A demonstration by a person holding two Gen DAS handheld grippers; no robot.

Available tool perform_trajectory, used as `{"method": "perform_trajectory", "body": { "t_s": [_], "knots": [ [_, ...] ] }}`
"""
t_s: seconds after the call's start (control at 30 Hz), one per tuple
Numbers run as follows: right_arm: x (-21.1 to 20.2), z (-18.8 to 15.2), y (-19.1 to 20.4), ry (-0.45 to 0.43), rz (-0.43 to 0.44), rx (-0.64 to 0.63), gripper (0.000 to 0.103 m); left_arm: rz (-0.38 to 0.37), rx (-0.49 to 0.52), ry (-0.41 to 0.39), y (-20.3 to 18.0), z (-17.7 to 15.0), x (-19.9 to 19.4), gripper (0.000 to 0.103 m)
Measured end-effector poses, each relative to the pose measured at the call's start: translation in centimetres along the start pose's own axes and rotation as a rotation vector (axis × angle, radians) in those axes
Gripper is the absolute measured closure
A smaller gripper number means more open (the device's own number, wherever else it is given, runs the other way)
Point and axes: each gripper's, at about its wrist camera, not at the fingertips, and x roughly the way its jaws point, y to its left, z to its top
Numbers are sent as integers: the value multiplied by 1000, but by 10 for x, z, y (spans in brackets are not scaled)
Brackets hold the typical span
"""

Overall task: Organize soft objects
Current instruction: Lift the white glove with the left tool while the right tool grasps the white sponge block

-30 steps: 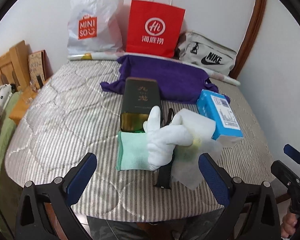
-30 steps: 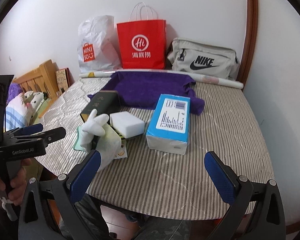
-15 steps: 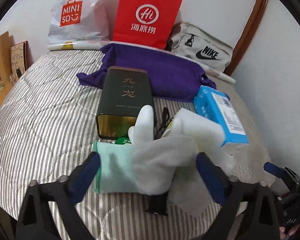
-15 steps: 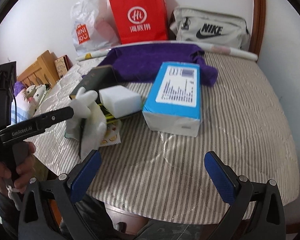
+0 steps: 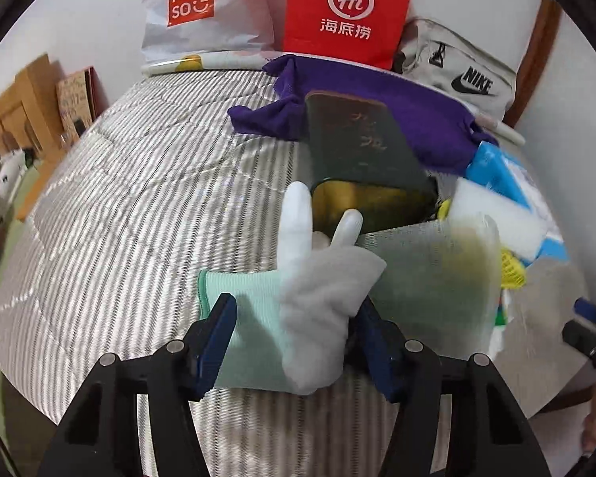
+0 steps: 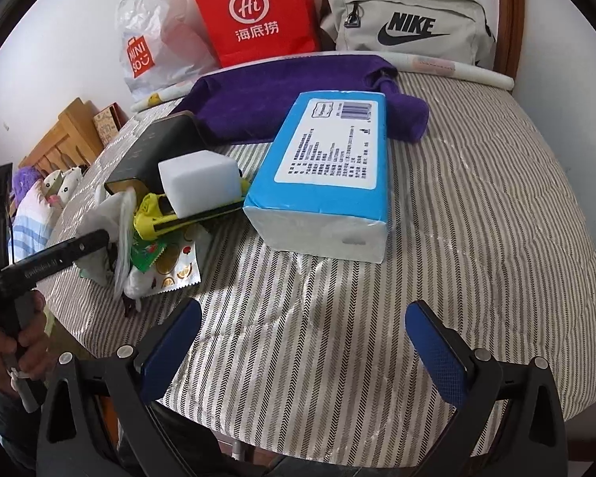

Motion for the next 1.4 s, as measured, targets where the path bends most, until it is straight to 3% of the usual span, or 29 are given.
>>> {"method": "perform_trajectory", "body": {
  "t_s": [0.07,0.17,0.2,0.23,0.37,0.53,0.8,0.87,0.93,1.0,1.13,1.4],
  "knots": [
    [2,0,2,8,-3,-4,1,-23,-36,1,9,2,0,45],
    [4,0,4,16,-6,-13,1,-193,-122,-7,24,2,-6,45],
    [5,0,5,18,-8,-16,1,-234,-131,-19,26,3,-9,50],
    [6,0,6,21,-9,-19,1,-247,-123,-33,25,4,-13,62],
    [9,2,11,32,-5,-25,1,-257,-73,-52,15,9,-21,75],
    [11,3,18,43,-8,-47,1,-114,-36,-33,16,11,-13,77],
    [14,2,19,54,-20,-52,1,-131,-185,15,58,8,4,77],
    [14,1,21,57,-22,-59,1,-98,-172,21,58,6,8,70],
    [15,1,23,61,-23,-65,1,-50,-156,9,58,4,11,49],
    [15,0,25,62,-24,-68,1,-38,-138,-1,55,3,12,48],
    [12,1,29,49,-15,-70,1,-22,-84,-13,48,2,15,34],
    [-5,21,57,-59,22,-122,1,-15,-56,-30,49,8,19,34]
  ]
}}
